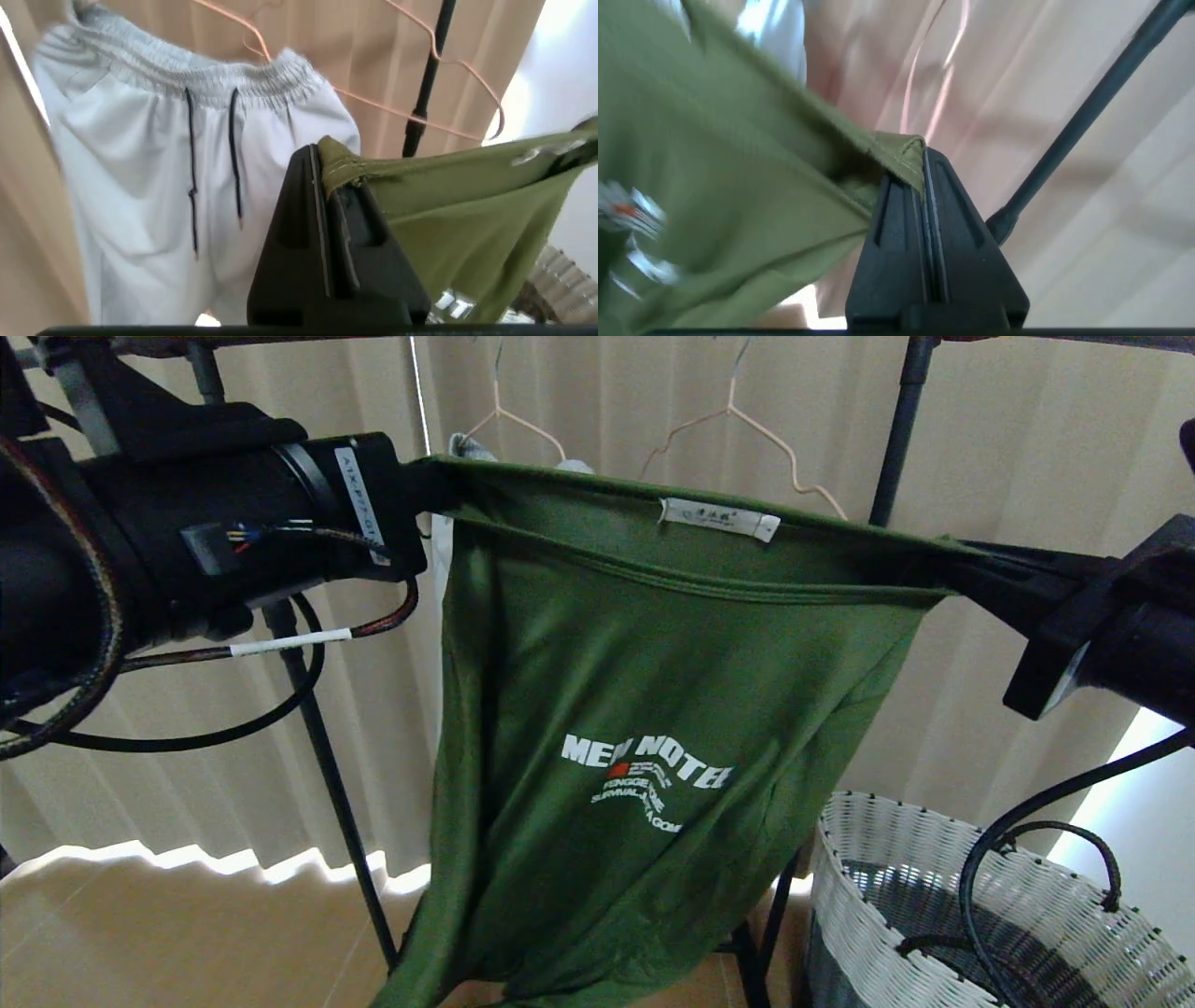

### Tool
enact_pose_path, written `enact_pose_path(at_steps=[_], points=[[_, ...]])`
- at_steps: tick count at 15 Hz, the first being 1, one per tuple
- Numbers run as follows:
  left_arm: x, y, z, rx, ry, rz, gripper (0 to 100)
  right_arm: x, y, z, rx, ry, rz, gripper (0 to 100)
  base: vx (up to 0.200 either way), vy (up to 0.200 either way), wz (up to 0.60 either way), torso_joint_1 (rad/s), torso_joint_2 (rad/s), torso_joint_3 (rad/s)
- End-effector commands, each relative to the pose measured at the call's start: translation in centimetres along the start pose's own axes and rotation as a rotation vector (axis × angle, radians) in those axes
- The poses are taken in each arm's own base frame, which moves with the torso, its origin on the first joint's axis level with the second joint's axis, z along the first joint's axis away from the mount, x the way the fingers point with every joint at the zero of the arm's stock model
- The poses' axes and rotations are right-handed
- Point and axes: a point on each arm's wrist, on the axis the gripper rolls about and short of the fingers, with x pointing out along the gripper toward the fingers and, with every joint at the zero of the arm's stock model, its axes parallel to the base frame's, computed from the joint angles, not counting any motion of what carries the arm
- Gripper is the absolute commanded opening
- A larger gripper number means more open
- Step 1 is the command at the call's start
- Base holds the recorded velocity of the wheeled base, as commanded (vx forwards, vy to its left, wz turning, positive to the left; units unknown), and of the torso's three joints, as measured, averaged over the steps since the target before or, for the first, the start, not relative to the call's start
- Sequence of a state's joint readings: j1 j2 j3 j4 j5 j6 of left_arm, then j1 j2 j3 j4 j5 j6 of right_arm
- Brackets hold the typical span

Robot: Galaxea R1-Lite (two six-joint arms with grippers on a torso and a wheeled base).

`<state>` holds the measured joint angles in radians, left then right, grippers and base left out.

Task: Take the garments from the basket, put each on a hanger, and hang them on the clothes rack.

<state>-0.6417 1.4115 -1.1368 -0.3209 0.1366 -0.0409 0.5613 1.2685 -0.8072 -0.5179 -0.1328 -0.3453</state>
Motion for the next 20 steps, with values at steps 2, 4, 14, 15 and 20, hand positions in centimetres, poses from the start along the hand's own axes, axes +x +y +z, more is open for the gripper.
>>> enact_pose_path(at_steps=[2,4,14,15,20], points=[[-0.5,0.2,-0.2,0.028,0.004,0.022,0,0.0,0.1,-0.2,-0.003,0.009,0.003,0,0.000,0.000,0.00,0.000,0.00,0.000],[-1.0,0.2,0.0,0.041,-0.002,0.025,0,0.0,0.1,-0.4,-0.002,0.013,0.004,0,0.000,0.000,0.00,0.000,0.00,0.000],[-2.1,0.5,-2.5,0.085,0.077,0.077,0,1.4,0.0,-0.6,-0.003,0.012,-0.022,0,0.000,0.000,0.00,0.000,0.00,0.000],[-2.1,0.5,-2.6,0.084,0.080,0.076,0,1.3,-0.1,-0.5,-0.002,0.009,-0.025,0,0.000,0.000,0.00,0.000,0.00,0.000],[-2.0,0.6,-2.9,0.085,0.087,0.076,0,1.2,-0.1,-0.5,-0.002,0.009,-0.030,0,0.000,0.000,0.00,0.000,0.00,0.000]])
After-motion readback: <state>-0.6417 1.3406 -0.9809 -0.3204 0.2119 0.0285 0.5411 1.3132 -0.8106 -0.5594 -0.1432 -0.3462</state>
